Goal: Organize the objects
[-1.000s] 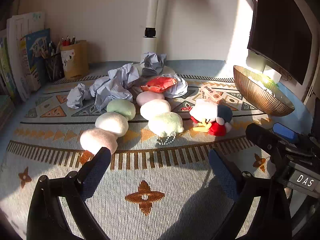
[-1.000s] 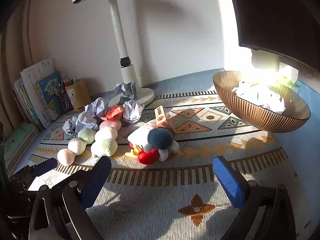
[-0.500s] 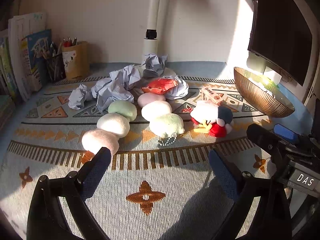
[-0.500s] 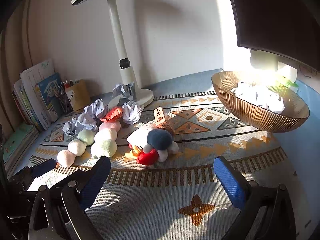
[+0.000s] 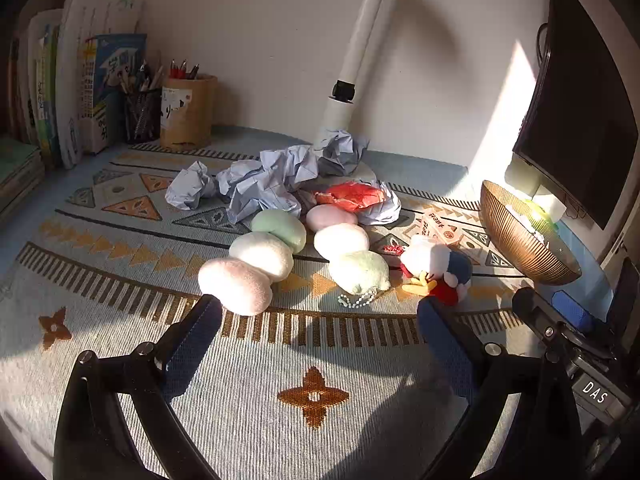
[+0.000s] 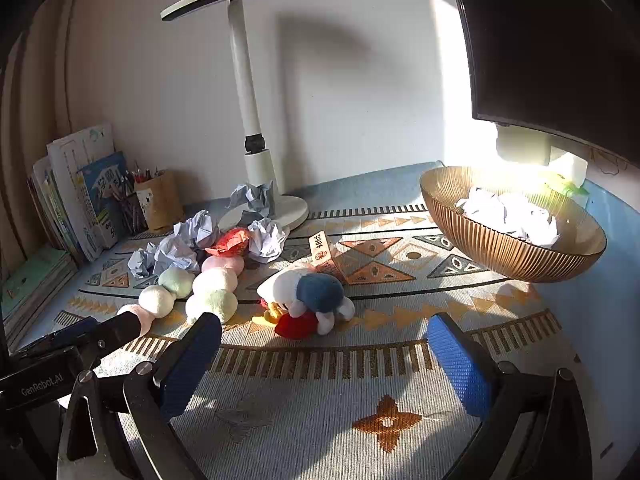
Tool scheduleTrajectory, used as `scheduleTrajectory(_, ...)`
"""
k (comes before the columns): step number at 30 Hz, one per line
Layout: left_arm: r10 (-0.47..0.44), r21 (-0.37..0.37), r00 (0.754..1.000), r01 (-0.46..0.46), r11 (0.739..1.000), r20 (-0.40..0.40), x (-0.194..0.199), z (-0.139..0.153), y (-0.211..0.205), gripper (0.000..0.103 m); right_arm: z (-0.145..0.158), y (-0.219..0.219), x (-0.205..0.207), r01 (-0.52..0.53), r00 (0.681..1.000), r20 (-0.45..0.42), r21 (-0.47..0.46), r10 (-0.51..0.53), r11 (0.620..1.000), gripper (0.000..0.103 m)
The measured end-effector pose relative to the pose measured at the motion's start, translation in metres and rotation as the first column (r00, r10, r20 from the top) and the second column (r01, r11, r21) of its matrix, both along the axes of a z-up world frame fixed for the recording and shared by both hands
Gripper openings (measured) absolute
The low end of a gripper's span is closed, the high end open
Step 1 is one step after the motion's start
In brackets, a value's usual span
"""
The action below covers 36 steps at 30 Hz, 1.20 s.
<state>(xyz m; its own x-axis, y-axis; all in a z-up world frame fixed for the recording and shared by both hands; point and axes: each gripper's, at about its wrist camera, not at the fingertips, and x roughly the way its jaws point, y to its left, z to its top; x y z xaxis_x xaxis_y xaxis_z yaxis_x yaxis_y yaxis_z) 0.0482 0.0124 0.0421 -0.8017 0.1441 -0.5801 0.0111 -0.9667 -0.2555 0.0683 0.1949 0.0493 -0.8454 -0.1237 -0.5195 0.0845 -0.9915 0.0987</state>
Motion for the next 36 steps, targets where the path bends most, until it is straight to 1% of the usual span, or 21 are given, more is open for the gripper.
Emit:
scheduleTrajectory(1,0.011,0.023,1.000,-0.012,1.000,0.010,0.000,0.000,-0.006,0.098,-0.001,-0.001,-0.003,-0.007,1.000,0.015,0.004,0.007,1.000,0.099)
scheduleTrajectory(2,0.022,0.042,0.999,-0.023,0.999,0.026,-0.002,-0.002,-0.012,0.098,-0.003,-0.004,-0.006,-0.018,0.999,0.038,0.012,0.017,1.000,0.090)
scheduleTrajectory(3,0.027,0.054,0.998,-0.030,0.998,0.052,-0.005,-0.003,-0.018,0.098,-0.004,-0.006,-0.010,-0.033,0.997,0.064,0.016,0.032,0.999,0.083)
scheduleTrajectory(4,0.024,0.066,0.996,-0.030,0.997,0.081,-0.009,-0.005,-0.025,0.098,-0.006,-0.009,-0.015,-0.054,0.994,0.096,0.013,0.052,0.998,0.071)
scheduleTrajectory(5,0.016,0.069,0.994,-0.023,0.997,0.105,-0.014,-0.007,-0.032,0.098,-0.007,-0.013,-0.020,-0.080,0.989,0.126,0.001,0.080,0.997,0.066)
scheduleTrajectory(9,-0.056,-0.014,0.983,0.059,0.998,0.174,-0.042,-0.008,-0.049,0.097,0.001,-0.039,-0.040,-0.200,0.962,0.175,-0.073,0.210,0.977,0.064)
scheduleTrajectory(10,-0.073,-0.021,0.981,0.078,0.997,0.182,-0.050,-0.008,-0.053,0.097,0.000,-0.052,-0.048,-0.251,0.943,0.205,-0.075,0.261,0.965,0.064)
scheduleTrajectory(11,-0.087,-0.026,0.978,0.094,0.995,0.190,-0.057,-0.009,-0.056,0.097,-0.004,-0.067,-0.059,-0.301,0.916,0.260,-0.065,0.307,0.952,0.064)
scheduleTrajectory(13,-0.111,-0.037,0.970,0.122,0.992,0.217,-0.072,-0.015,-0.058,0.097,-0.012,-0.084,-0.074,-0.292,0.915,0.286,-0.020,0.286,0.956,0.063)
scheduleTrajectory(15,-0.130,-0.073,0.957,0.153,0.986,0.260,-0.083,-0.022,-0.055,0.097,-0.018,-0.092,-0.089,-0.297,0.903,0.312,-0.039,0.294,0.954,0.063)
scheduleTrajectory(18,-0.146,-0.140,0.950,0.191,0.972,0.277,-0.089,-0.027,-0.050,0.097,-0.023,-0.102,-0.107,-0.304,0.892,0.332,-0.063,0.307,0.951,0.062)
scheduleTrajectory(20,-0.144,-0.166,0.947,0.197,0.966,0.288,-0.095,-0.029,-0.046,0.091,-0.027,-0.112,-0.119,-0.311,0.882,0.355,-0.054,0.310,0.949,0.062)
scheduleTrajectory(23,-0.166,-0.173,0.936,0.227,0.958,0.310,-0.103,-0.036,-0.038,0.088,-0.039,-0.122,-0.131,-0.300,0.873,0.393,-0.034,0.289,0.953,0.062)
scheduleTrajectory(24,-0.161,-0.202,0.939,0.229,0.952,0.305,-0.103,-0.036,-0.034,0.079,-0.042,-0.122,-0.133,-0.294,0.874,0.397,-0.031,0.281,0.955,0.060)
scheduleTrajectory(25,-0.162,-0.226,0.940,0.235,0.945,0.301,-0.102,-0.036,-0.030,0.074,-0.042,-0.121,-0.132,-0.284,0.881,0.391,-0.015,0.267,0.959,0.051)
scheduleTrajectory(26,-0.177,-0.237,0.939,0.251,0.938,0.295,-0.101,-0.036,-0.026,0.059,-0.041,-0.118,-0.131,-0.286,0.884,0.382,-0.020,0.271,0.958,0.048)
scheduleTrajectory(27,-0.203,-0.239,0.936,0.275,0.931,0.287,-0.099,-0.034,-0.022,0.049,-0.038,-0.115,-0.128,-0.285,0.885,0.376,-0.027,0.274,0.958,0.048)
scheduleTrajectory(28,-0.205,-0.251,0.936,0.280,0.927,0.286,-0.096,-0.033,-0.020,0.046,-0.034,-0.112,-0.124,-0.285,0.887,0.369,-0.036,0.278,0.958,0.047)
scheduleTrajectory(30,-0.207,-0.258,0.936,0.282,0.924,0.283,-0.090,-0.032,-0.018,0.045,-0.022,-0.104,-0.108,-0.302,0.889,0.344,-0.053,0.302,0.952,0.047)
scheduleTrajectory(32,-0.206,-0.240,0.939,0.274,0.931,0.275,-0.079,-0.028,-0.019,0.045,-0.011,-0.096,-0.086,-0.307,0.894,0.327,-0.050,0.306,0.950,0.047)
scheduleTrajectory(36,-0.210,-0.118,0.948,0.243,0.963,0.238,-0.045,-0.013,-0.026,0.045,-0.007,-0.076,-0.030,-0.303,0.897,0.327,-0.033,0.297,0.952,0.047)
